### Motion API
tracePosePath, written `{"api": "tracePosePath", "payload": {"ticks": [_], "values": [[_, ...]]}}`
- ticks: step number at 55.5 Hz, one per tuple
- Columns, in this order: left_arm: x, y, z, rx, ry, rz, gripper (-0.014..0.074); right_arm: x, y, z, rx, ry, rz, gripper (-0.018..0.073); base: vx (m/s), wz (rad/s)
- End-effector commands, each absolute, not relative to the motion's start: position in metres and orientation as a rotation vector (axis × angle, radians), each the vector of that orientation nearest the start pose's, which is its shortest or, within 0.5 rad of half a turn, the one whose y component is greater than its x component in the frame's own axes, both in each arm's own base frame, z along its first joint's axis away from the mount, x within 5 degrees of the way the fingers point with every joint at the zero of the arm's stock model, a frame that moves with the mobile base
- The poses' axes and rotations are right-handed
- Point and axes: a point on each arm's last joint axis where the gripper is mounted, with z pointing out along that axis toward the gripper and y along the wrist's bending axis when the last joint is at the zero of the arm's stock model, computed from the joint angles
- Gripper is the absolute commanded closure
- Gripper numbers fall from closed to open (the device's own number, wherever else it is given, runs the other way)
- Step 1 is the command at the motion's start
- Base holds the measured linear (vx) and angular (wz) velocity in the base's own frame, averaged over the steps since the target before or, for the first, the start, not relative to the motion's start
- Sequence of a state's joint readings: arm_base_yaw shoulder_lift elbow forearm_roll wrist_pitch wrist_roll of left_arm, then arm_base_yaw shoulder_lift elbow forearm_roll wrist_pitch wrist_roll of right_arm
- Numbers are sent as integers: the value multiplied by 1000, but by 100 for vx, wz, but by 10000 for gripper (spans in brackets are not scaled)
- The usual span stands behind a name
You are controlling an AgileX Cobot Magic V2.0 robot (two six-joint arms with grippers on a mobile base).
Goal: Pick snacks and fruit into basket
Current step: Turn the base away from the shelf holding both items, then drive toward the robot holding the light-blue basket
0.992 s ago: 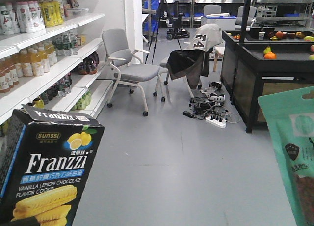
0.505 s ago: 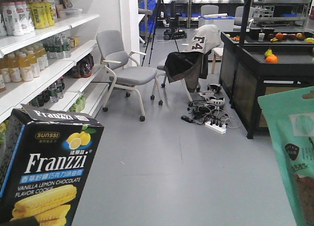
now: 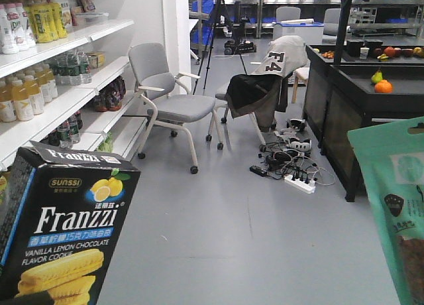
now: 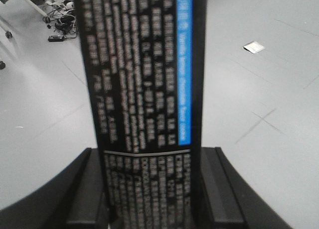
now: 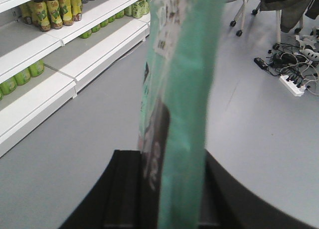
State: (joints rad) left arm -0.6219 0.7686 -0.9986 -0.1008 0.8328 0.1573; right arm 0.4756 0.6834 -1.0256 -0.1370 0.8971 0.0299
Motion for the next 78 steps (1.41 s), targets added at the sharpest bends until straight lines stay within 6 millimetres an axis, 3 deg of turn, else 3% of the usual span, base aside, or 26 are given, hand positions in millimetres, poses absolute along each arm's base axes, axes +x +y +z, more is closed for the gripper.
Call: {"api": "tracePosePath", "payload": {"ticks": [1,41,78], "values": [[104,-84,421,726,1840,-434,556,98,39,433,-461,1855,157,566,36,1],[104,-84,421,727,1841,-434,556,98,39,433,-461,1855,157,566,31,-7],[104,-84,421,728,1843,-434,556,98,39,433,-461,1855,157,566,16,-50]]}}
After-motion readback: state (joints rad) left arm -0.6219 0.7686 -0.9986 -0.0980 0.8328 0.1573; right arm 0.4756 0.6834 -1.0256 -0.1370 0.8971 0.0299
